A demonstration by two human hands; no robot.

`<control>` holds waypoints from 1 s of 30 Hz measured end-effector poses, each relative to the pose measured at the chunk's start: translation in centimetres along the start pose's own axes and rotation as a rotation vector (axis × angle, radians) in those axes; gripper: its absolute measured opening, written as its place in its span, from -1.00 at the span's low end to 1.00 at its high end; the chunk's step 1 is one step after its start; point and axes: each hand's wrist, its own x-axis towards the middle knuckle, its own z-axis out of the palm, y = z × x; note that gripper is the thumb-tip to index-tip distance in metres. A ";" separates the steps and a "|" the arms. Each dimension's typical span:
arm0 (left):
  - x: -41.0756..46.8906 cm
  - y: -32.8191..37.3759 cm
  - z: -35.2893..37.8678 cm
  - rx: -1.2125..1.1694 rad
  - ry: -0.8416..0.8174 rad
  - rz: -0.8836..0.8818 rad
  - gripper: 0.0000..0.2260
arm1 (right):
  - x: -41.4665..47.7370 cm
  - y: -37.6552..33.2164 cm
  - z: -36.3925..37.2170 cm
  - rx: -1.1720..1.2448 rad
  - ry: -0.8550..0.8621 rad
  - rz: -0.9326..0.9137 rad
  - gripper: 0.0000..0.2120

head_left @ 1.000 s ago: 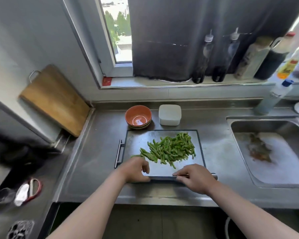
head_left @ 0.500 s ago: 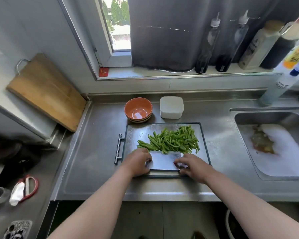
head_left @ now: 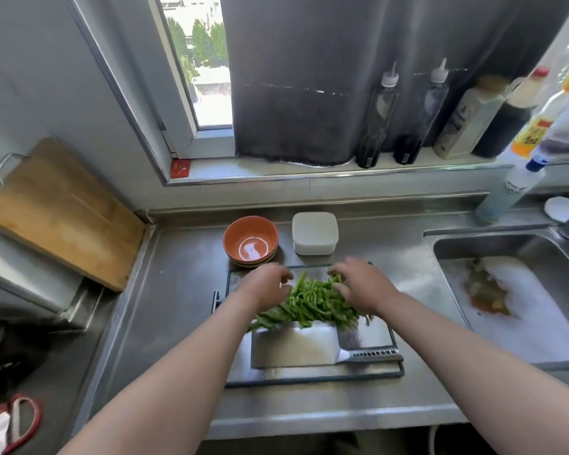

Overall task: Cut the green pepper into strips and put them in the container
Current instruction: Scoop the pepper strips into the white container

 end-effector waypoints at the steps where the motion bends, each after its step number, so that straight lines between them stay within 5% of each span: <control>1: 1.6 0.5 -0.8 0.008 0.013 0.013 -0.70 | 1.6 0.3 -0.9 -0.015 0.012 0.000 -0.66; 13: 14.9 0.4 -3.7 0.164 -0.005 -0.032 -0.32 | 16.8 0.7 -0.5 -0.149 -0.195 0.035 -0.31; 22: 17.1 -2.2 -3.8 0.048 -0.134 -0.021 -0.32 | 18.1 -1.0 1.5 -0.112 -0.069 0.102 -0.38; 30: 17.9 -3.1 -3.5 0.102 -0.116 0.086 -0.19 | 17.8 0.9 0.3 -0.113 -0.167 -0.031 -0.30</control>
